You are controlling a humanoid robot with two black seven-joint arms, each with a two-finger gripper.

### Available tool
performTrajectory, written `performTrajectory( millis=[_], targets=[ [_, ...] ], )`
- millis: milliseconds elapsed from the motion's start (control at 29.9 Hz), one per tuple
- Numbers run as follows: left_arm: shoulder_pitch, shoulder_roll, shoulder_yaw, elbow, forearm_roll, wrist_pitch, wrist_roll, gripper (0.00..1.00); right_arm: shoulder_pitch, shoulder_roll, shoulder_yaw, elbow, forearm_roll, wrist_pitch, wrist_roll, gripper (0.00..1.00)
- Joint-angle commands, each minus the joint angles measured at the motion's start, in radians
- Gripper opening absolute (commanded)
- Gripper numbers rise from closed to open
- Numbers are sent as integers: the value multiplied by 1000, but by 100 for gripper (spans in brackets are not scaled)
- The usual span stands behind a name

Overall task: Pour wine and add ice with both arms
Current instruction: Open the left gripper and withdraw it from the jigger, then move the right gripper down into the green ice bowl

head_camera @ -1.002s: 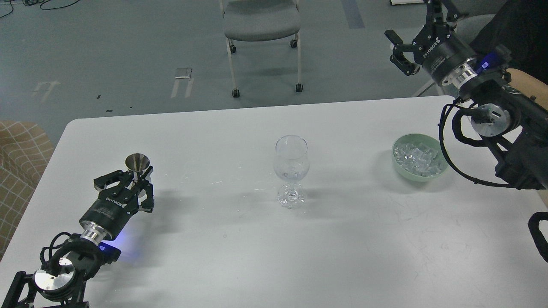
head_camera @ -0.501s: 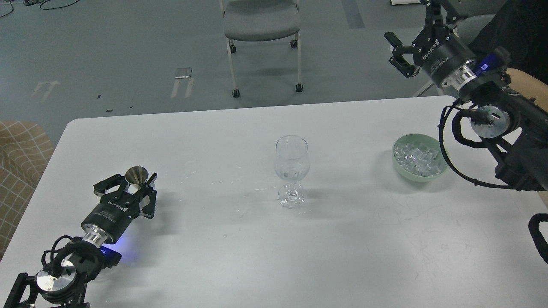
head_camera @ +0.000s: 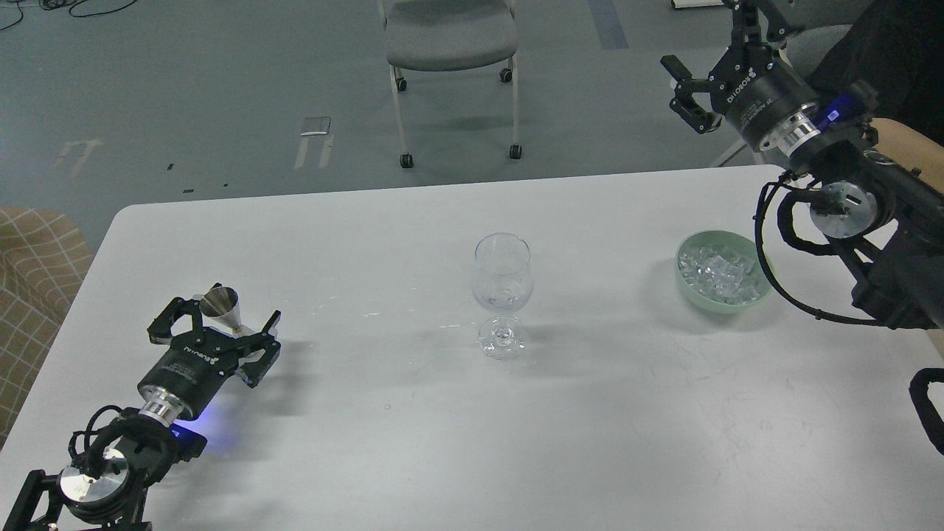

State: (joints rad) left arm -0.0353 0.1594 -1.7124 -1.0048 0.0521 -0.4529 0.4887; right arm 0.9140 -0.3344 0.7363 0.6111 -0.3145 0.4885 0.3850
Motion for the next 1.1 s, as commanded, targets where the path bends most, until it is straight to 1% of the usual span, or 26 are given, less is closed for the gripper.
performTrajectory(
  millis=[0,33,267,434,635,768,935,1036,1069],
  targets=[
    [9,8,-1,0,-2,-26,0,98,0,0,0,2,0,0,0,100],
    [11,9,-3,0,-3,-36,0,98,0,0,0,2,0,0,0,100],
    [49,51,-7,0,-11,-36,0,98,0,0,0,4,0,0,0,100],
    [95,54,-13,2,-15,-36,0,98,0,0,2,7,0,0,0,100],
    [158,133,-33,2,-23,-36,0,98,2,0,2,10,0,0,-1,100],
    [193,196,-101,29,-35,-36,0,98,0,-2,0,10,0,0,-1,100],
    [175,247,-154,46,-25,-36,0,98,0,-3,0,10,0,0,-1,100],
    [131,311,-158,46,-20,-36,0,98,6,-9,0,10,-3,0,-1,100],
    [96,340,-156,46,-17,-36,0,98,12,-11,0,9,-18,0,0,100]
  ],
)
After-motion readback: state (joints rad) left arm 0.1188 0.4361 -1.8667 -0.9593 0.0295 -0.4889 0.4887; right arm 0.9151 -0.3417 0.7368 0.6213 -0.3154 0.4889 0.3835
